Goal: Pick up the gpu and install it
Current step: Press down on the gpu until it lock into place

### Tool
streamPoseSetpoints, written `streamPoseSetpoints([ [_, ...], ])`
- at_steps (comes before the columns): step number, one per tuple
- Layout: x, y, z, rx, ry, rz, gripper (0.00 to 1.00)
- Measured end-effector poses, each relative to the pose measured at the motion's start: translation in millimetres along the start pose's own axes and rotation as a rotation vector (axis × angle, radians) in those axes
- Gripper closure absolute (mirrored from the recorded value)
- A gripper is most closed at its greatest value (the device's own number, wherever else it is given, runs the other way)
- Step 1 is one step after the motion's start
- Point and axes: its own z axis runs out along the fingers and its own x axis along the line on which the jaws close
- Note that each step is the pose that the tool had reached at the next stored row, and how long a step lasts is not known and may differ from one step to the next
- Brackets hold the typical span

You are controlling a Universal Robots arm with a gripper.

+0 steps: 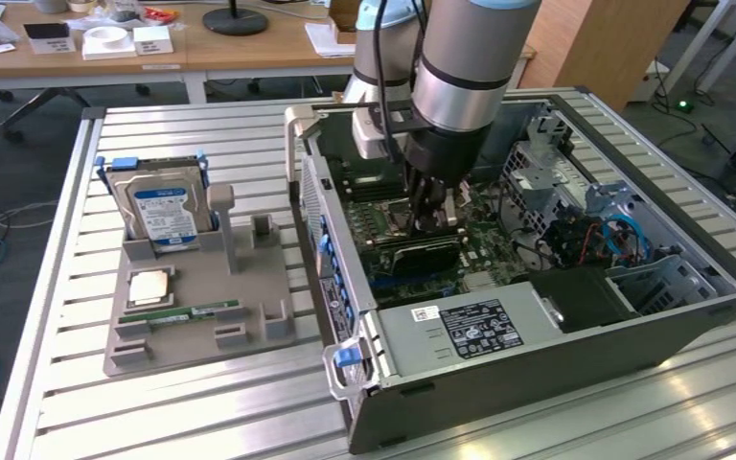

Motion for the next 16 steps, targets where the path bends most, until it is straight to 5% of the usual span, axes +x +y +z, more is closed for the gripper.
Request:
streamPoseSetpoints([
  [16, 0.7, -3.9, 10.5, -0.0001, -0.0030, 0.000, 0.89],
])
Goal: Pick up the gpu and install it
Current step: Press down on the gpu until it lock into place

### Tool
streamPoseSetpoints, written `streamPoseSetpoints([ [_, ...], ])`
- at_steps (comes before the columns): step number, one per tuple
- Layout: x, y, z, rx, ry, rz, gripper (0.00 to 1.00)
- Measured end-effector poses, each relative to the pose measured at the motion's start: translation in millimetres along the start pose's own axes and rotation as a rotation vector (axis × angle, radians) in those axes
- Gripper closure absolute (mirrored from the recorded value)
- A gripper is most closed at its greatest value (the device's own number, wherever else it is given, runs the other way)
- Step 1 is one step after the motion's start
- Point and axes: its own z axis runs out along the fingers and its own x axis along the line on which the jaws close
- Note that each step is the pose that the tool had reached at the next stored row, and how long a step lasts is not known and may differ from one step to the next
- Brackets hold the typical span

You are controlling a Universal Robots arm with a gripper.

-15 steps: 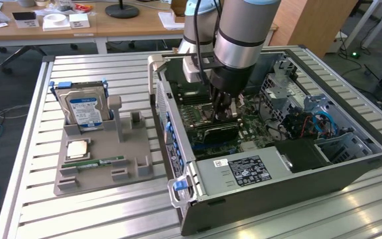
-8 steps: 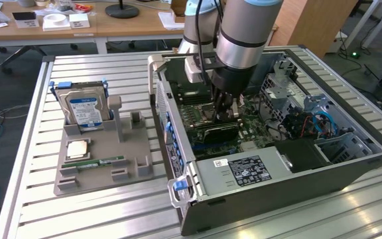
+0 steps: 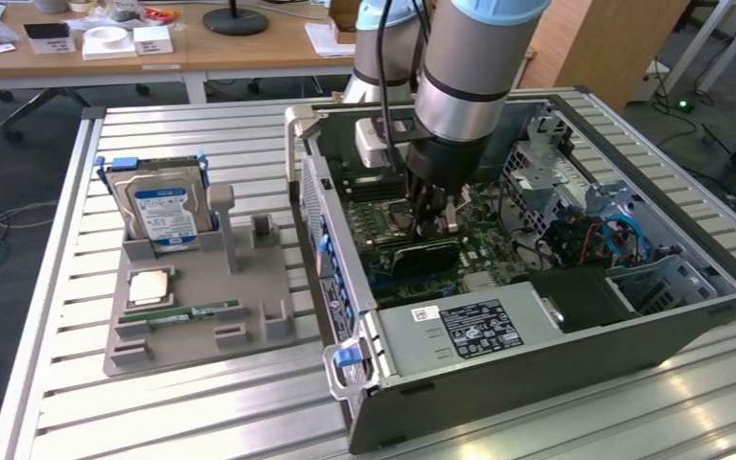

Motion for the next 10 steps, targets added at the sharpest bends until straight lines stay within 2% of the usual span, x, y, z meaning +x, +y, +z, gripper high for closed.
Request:
streamPoseSetpoints([
  [10, -1.0, -1.0, 3.6, 0.0001, -0.0001, 0.000, 0.89],
])
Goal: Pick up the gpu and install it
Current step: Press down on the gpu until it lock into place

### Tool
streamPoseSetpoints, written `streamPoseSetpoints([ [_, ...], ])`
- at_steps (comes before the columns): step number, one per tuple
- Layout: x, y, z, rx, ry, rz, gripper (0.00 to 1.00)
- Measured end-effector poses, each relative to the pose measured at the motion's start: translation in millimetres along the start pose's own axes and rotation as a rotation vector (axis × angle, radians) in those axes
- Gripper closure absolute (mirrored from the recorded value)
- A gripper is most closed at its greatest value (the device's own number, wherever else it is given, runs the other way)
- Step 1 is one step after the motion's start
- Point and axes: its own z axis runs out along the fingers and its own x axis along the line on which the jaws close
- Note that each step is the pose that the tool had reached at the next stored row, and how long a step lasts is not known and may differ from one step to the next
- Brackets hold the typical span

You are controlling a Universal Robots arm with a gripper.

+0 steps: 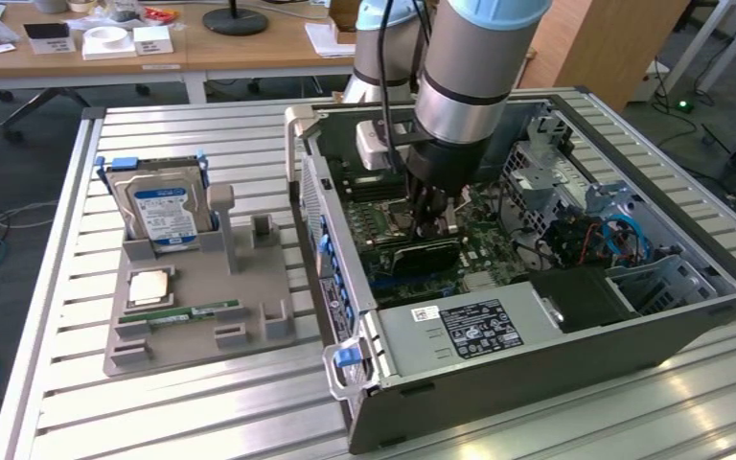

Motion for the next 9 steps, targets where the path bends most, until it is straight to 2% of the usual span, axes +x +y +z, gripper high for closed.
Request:
streamPoseSetpoints([
  [9, -2.6, 0.4, 4.4, 0.0000, 0.0003, 0.002, 0.89],
])
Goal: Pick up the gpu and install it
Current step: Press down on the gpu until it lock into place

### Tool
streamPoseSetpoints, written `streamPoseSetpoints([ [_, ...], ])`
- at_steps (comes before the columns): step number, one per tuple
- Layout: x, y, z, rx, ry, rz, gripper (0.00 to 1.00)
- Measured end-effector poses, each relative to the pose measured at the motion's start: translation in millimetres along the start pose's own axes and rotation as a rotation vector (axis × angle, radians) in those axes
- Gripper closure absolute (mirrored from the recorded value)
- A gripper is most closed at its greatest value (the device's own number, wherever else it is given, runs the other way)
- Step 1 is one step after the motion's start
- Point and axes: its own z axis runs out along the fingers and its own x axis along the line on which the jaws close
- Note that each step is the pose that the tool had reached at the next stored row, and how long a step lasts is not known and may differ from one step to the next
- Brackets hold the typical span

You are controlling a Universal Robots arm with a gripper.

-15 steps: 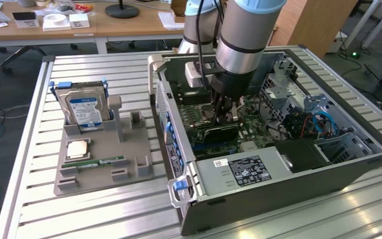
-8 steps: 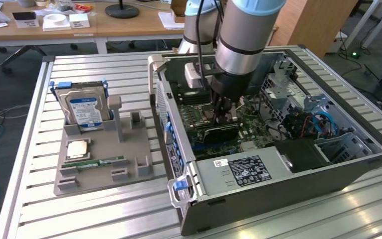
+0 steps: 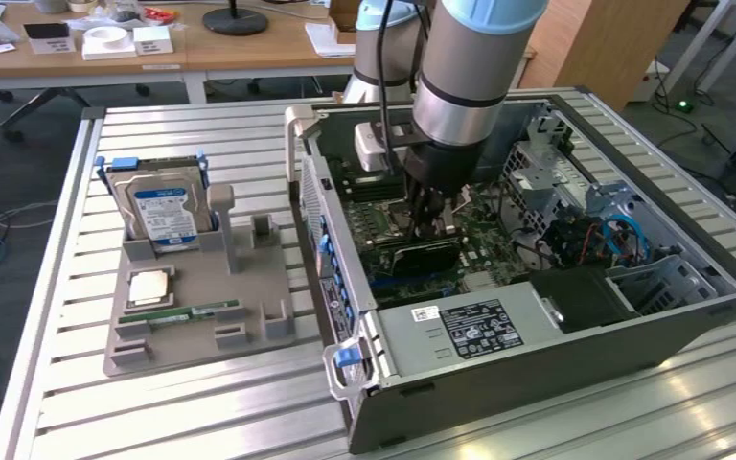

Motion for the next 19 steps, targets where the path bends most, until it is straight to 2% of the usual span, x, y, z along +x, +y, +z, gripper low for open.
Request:
streamPoseSetpoints([
  [19, 0.5, 0.1, 2.8, 0.0001, -0.0001, 0.000, 0.89],
])
